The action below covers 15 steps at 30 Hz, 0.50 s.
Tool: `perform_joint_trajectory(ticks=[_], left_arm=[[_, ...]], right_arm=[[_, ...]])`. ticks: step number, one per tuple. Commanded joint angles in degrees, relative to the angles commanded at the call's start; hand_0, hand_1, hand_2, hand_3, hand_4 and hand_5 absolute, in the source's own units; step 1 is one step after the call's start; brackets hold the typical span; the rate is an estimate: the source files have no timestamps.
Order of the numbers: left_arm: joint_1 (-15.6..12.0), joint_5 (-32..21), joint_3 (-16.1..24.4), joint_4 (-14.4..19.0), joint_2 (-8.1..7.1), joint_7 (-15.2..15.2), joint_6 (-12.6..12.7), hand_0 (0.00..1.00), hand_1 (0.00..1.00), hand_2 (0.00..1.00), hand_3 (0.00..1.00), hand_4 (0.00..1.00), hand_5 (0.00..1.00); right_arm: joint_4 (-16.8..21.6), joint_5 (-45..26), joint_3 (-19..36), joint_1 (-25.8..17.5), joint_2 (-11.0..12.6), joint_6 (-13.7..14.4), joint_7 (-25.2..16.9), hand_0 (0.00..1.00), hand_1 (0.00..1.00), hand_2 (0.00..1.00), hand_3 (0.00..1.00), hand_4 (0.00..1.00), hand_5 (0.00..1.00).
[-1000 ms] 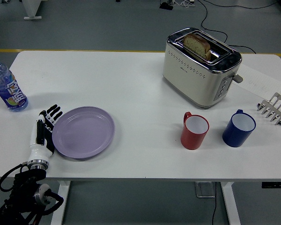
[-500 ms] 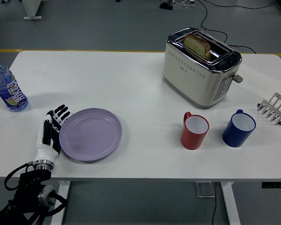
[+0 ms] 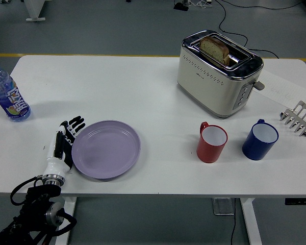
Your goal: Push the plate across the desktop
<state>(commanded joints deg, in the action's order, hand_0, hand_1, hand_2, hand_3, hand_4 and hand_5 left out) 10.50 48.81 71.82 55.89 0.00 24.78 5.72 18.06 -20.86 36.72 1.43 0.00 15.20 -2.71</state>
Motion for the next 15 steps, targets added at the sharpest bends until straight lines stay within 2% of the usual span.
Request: perform_joint_trajectory(ticks=[15], left_arm=[[0.3,-0.5,-4.0,0.6,0.0,-0.7,-0.6,0.735,0.761,0.762,0.685,0.355,0.998]], right_arm=[[-0.1,0.5,0.2,0.1,0.0,-0.2,0.0,0.587,0.504,0.611,0.604,0.343,0.638]])
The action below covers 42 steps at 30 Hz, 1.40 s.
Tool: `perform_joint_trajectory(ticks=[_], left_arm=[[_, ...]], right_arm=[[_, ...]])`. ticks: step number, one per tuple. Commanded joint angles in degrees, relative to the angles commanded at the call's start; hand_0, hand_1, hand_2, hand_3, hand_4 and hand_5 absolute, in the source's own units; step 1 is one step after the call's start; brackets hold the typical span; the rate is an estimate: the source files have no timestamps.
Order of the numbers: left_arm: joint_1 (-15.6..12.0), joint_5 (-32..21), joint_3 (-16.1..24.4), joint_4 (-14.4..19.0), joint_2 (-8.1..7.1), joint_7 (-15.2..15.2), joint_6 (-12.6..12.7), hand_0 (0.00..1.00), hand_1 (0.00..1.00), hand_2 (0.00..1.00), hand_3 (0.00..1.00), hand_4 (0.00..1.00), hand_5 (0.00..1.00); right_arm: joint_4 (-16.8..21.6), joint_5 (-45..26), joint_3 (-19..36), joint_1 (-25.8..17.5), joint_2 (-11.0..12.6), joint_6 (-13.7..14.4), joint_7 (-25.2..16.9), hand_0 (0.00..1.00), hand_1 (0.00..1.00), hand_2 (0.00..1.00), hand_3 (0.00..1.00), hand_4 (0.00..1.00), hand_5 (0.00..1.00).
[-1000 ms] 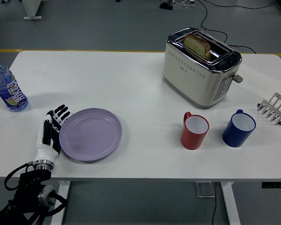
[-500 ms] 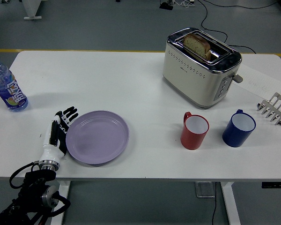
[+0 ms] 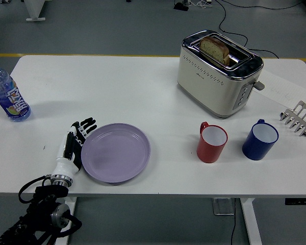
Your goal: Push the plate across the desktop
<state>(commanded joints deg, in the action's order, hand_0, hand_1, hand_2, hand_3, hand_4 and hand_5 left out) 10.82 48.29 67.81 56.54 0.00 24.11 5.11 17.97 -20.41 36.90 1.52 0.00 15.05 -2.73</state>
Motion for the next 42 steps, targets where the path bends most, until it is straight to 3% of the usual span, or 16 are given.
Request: perform_joint_trajectory(ticks=[33,42], left_arm=[[1.3,1.6,-9.0,-0.1,0.0,-3.5,-1.7,0.72,0.754,0.753,0.686,0.406,0.998],[2.2,1.0,-8.1,-0.9,0.0,-3.1,-1.3,0.72,0.754,0.754,0.693,0.415,0.998]], right_arm=[[0.0,-0.2,-0.1,0.2,0.0,-0.1,-0.1,0.586,0.503,0.607,0.601,0.345,0.63],[0.0,-0.5,-0.2,0.0,0.0,0.0,-0.2,0.586,0.503,0.607,0.601,0.344,0.625]])
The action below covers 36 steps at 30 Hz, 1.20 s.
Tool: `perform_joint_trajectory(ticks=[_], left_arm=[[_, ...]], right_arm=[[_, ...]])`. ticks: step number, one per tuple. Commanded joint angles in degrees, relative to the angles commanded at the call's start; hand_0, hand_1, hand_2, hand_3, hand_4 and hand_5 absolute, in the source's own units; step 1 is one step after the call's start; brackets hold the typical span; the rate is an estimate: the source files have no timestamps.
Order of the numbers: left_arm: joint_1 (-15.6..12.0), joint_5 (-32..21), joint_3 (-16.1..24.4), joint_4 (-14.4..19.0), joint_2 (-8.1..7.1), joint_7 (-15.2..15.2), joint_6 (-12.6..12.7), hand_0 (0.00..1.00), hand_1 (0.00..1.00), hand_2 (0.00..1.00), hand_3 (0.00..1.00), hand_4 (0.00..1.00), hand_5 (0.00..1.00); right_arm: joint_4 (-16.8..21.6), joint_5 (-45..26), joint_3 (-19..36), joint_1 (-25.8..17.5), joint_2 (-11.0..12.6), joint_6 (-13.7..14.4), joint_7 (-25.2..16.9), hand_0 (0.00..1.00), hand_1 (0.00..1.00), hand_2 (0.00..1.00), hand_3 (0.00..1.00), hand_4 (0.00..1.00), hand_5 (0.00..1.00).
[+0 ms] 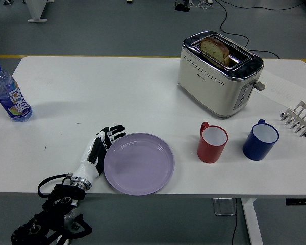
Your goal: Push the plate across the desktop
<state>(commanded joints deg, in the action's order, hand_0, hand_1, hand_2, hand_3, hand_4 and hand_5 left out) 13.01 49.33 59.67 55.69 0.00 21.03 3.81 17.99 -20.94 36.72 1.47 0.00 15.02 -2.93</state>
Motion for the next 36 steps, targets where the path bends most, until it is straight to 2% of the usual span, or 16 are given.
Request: perform_joint_trajectory(ticks=[17,28,36], left_arm=[[2.4,0.1,5.9,1.7,0.0,0.5,0.5,0.733,0.757,0.755,0.694,0.42,0.998],[4.3,-0.3,10.9,3.7,-0.01,-0.8,1.2,0.727,0.746,0.751,0.693,0.423,0.998],[4.6,-0.4,14.8,5.0,-3.94,-5.6,0.0,0.703,0.724,0.743,0.685,0.424,0.998]], right_arm=[[0.0,-0.1,0.1,-0.2,0.0,0.1,-0.1,0.586,0.503,0.606,0.602,0.346,0.62],[-0.2,-1.3,-0.6,0.0,0.0,-0.4,-0.8,0.586,0.503,0.606,0.601,0.347,0.62],[-0.3,-2.5,-1.1,0.1,0.0,-0.5,-1.3,0.586,0.503,0.604,0.6,0.347,0.619]])
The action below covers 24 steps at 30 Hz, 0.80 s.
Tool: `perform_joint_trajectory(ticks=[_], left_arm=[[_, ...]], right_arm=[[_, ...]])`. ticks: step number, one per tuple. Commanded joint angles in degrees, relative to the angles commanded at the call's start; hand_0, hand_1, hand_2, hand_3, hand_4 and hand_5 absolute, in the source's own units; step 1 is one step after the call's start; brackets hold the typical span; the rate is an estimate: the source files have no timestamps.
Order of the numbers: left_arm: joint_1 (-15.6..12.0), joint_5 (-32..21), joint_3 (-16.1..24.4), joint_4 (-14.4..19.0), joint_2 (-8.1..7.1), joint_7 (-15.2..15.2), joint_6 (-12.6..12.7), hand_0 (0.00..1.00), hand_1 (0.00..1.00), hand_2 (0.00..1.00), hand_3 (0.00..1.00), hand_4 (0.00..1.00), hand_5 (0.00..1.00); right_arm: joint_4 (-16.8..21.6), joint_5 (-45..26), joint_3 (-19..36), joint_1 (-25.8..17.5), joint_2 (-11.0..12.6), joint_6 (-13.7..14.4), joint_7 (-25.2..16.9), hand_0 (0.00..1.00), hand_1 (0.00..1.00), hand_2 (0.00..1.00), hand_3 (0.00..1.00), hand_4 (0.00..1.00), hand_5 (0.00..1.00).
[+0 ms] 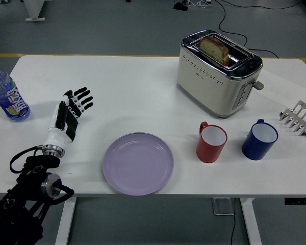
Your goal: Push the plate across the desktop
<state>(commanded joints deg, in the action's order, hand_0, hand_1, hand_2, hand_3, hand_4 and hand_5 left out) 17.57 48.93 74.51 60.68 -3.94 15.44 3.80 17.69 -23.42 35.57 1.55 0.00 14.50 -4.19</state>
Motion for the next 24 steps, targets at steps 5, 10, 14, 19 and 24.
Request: perform_joint_trajectory(ticks=[5,10,14,19,24], left_arm=[[-0.4,-1.5,2.5,1.3,-3.25,-2.8,-1.5,0.698,0.721,0.739,0.684,0.428,0.998],[-1.4,-2.0,4.6,2.3,-5.97,-4.6,-2.9,0.69,0.714,0.717,0.684,0.433,0.998],[-3.2,-1.9,6.8,3.2,-8.09,-5.4,-4.1,0.694,0.712,0.709,0.68,0.436,0.998],[-5.2,-2.1,9.6,4.0,-10.03,-6.0,-5.3,0.696,0.713,0.706,0.682,0.449,0.998],[-6.6,-3.7,13.1,3.7,-11.62,-8.7,-6.7,0.696,0.713,0.706,0.682,0.449,0.998]], right_arm=[[0.0,-1.3,-0.9,0.0,0.0,-0.2,-0.3,0.586,0.503,0.603,0.598,0.349,0.619],[0.1,-2.2,-1.4,0.0,0.0,-0.3,-0.4,0.586,0.503,0.603,0.598,0.349,0.619],[0.1,-2.5,-1.5,-0.1,0.0,-0.4,-0.5,0.586,0.503,0.604,0.599,0.35,0.62],[0.0,-2.8,-1.5,-0.2,0.0,-0.5,-0.6,0.586,0.504,0.603,0.598,0.351,0.619],[0.0,-2.7,-1.4,-0.2,0.0,-0.4,-0.5,0.586,0.504,0.603,0.598,0.351,0.619]])
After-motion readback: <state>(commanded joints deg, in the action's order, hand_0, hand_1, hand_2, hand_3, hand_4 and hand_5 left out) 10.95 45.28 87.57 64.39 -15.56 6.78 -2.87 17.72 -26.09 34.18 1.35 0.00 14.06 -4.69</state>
